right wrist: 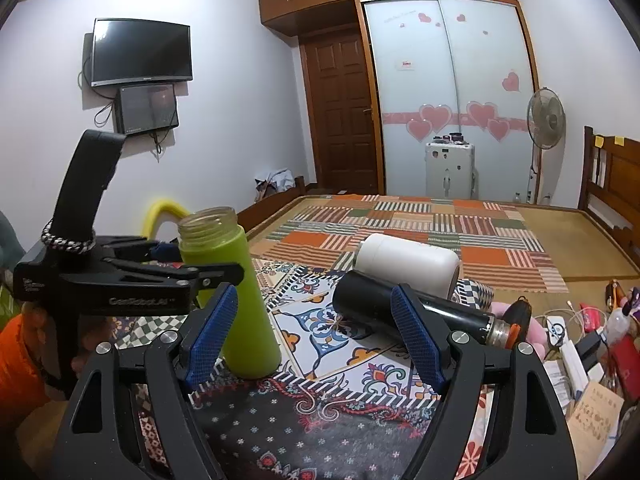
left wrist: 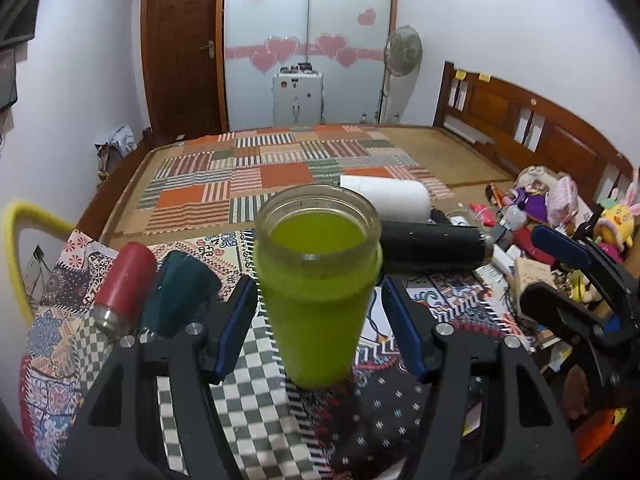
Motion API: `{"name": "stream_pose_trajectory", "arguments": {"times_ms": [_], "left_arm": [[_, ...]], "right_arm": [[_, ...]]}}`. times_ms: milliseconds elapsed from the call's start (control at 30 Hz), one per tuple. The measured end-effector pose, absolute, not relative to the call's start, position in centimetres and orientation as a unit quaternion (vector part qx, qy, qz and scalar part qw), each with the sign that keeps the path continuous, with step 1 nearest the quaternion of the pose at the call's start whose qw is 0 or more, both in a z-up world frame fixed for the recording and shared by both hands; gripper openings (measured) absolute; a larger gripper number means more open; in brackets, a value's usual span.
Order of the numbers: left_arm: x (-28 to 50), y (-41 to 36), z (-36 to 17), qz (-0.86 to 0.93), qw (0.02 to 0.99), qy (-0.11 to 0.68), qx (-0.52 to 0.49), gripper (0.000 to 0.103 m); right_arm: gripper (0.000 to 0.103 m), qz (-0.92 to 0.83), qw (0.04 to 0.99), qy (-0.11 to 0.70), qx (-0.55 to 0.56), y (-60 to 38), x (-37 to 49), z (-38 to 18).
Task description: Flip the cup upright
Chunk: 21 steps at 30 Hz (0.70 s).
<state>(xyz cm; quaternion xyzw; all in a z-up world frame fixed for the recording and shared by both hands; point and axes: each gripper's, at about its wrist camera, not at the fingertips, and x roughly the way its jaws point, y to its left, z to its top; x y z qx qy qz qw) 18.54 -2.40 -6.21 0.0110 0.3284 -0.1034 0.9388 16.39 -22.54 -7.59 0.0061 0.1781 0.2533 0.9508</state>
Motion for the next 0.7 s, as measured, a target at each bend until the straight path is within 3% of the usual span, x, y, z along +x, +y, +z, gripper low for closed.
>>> {"name": "stream_pose_trajectory", "arguments": {"times_ms": [333, 433, 600, 700], "left_arm": [[8.7, -0.2, -0.7, -0.071, 0.974, 0.217, -0.008, 0.064], [5.9, 0.1, 0.7, -0.063, 0.981, 0.181, -0.011, 0.064], [0.8, 0.2, 2.5, -0.040, 0.992, 0.121, -0.012, 0.065], [-1.7, 0.2, 2.9, -0.029, 0.995, 0.096, -0.013, 0.068]], "right_arm": [[0.077, 0.241, 0.963, 0.124, 0.002, -22.1, 10.6, -3.4], [0.088, 0.231, 0.968, 0.095, 0.006, -21.9, 8.0, -2.0], [0.089, 0.225, 0.972, 0.063, 0.006, -21.2, 4.5, -0.5], [0.098, 0.220, 0.974, 0.049, 0.006, -20.9, 2.9, -0.1]]}}
